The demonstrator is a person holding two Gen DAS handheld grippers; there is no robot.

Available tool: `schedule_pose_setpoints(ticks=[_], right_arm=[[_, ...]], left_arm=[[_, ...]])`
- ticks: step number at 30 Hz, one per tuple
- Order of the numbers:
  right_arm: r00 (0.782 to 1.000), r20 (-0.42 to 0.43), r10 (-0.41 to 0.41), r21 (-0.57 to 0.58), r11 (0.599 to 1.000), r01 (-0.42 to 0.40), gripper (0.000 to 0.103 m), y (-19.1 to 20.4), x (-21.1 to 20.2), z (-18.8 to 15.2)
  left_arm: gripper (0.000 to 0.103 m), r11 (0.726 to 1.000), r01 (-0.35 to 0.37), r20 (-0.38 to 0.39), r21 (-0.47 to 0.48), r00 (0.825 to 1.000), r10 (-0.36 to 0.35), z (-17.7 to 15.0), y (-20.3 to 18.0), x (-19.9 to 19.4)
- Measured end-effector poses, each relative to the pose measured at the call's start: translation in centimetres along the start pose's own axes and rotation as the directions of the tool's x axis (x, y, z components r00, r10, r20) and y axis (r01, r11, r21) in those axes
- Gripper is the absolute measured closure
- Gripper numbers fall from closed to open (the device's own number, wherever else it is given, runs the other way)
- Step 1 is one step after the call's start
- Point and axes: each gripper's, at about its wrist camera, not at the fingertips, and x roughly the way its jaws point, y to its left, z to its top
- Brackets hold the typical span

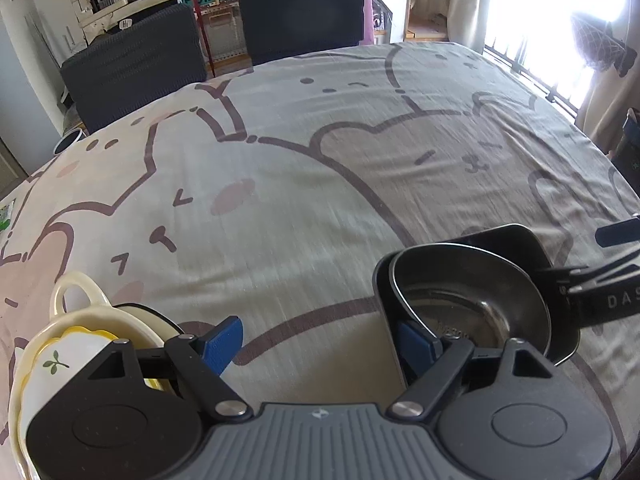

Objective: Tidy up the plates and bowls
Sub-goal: 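Move both grippers onto opposite rims of the steel tray, then close both grippers on the steel tray rims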

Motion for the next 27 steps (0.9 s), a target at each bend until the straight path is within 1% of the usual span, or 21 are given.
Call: schedule_pose_setpoints(ticks=[3, 5, 7, 9, 10, 11, 12, 13, 16, 19, 21, 22, 23, 24, 25, 26, 27], right_arm=[[1.0, 0.013, 0.008, 0.013, 1.0, -0.009, 0.0, -0.4, -0.6, -0.3], [0.999, 0.047, 0.003, 0.048, 0.999, -0.005, 0.0, -1.0, -1.3, -0.3], [0.998, 0.058, 0.032, 0.094, 0.995, -0.038, 0.0, -1.7, -1.8, -0.3], [0.994, 0.056, 0.093, 0.138, 0.985, -0.1, 0.002, -2.4, -1.9, -0.3], [0.993, 0.054, 0.107, 0.147, 0.982, -0.114, 0.008, -2.5, -2.0, -0.3], [0.993, 0.049, 0.108, 0.145, 0.983, -0.114, 0.019, -2.5, -2.0, -0.4], [0.994, 0.043, 0.1, 0.138, 0.985, -0.105, 0.025, -2.3, -2.0, -0.4], [0.995, 0.033, 0.095, 0.129, 0.987, -0.099, 0.034, -2.1, -1.9, -0.2], [0.994, 0.029, 0.107, 0.109, 0.988, -0.109, 0.041, -1.5, -2.0, -0.2], [0.994, 0.029, 0.109, 0.073, 0.991, -0.11, 0.051, -0.9, -2.0, -0.2], [0.994, 0.022, 0.109, 0.042, 0.993, -0.11, 0.057, -0.2, -1.9, -0.3], [0.993, 0.018, 0.114, 0.03, 0.993, -0.115, 0.063, 0.1, -1.8, -0.3], [0.992, 0.017, 0.123, 0.021, 0.992, -0.123, 0.07, 0.3, -1.8, -0.3], [0.991, 0.019, 0.133, 0.015, 0.991, -0.133, 0.074, 0.4, -1.9, -0.4], [0.989, 0.021, 0.143, 0.009, 0.99, -0.143, 0.081, 0.6, -2.0, -0.5], [0.988, 0.02, 0.151, -0.002, 0.988, -0.151, 0.085, 0.9, -2.0, -0.5], [0.988, 0.015, 0.156, -0.012, 0.988, -0.156, 0.086, 1.0, -2.0, -0.6]], left_arm=[[0.019, 1.0, -0.006, 0.003, 0.002, 1.0, 0.006, 0.1, 0.0, -0.2], [0.02, 1.0, -0.004, 0.015, 0.004, 1.0, 0.004, 0.1, 0.0, -0.6], [0.027, 1.0, 0.011, 0.022, 0.008, 1.0, -0.011, 0.2, -0.1, -1.0], [0.041, 1.0, 0.02, 0.024, 0.016, 0.999, -0.021, 0.3, -0.2, -1.3], [0.043, 0.999, 0.021, 0.024, 0.024, 0.999, -0.021, 0.3, -0.3, -1.3], [0.046, 0.999, 0.023, 0.026, 0.032, 0.999, -0.024, 0.3, -0.5, -1.4], [0.049, 0.999, 0.027, 0.027, 0.038, 0.999, -0.028, 0.3, -0.6, -1.4], [0.051, 0.999, 0.029, 0.026, 0.046, 0.999, -0.03, 0.3, -0.8, -1.5], [0.055, 0.997, 0.036, 0.019, 0.07, 0.999, -0.037, 0.2, -1.4, -1.5], [0.063, 0.995, 0.047, 0.006, 0.082, 0.999, -0.048, 0.0, -1.8, -1.4], [0.072, 0.995, 0.06, -0.002, 0.077, 0.998, -0.06, -0.2, -2.0, -1.4], [0.076, 0.995, 0.071, -0.004, 0.065, 0.997, -0.071, -0.2, -2.0, -1.3], [0.082, 0.995, 0.084, -0.006, 0.046, 0.996, -0.083, -0.3, -2.0, -1.3], [0.088, 0.995, 0.097, -0.009, 0.025, 0.995, -0.097, -0.3, -1.9, -1.3], [0.09, 0.994, 0.108, -0.013, 0.006, 0.994, -0.108, -0.3, -1.8, -1.3], [0.092, 0.993, 0.115, -0.017, -0.01, 0.993, -0.116, -0.2, -1.8, -1.2], [0.092, 0.993, 0.118, -0.021, -0.022, 0.993, -0.118, -0.2, -1.9, -1.2]])
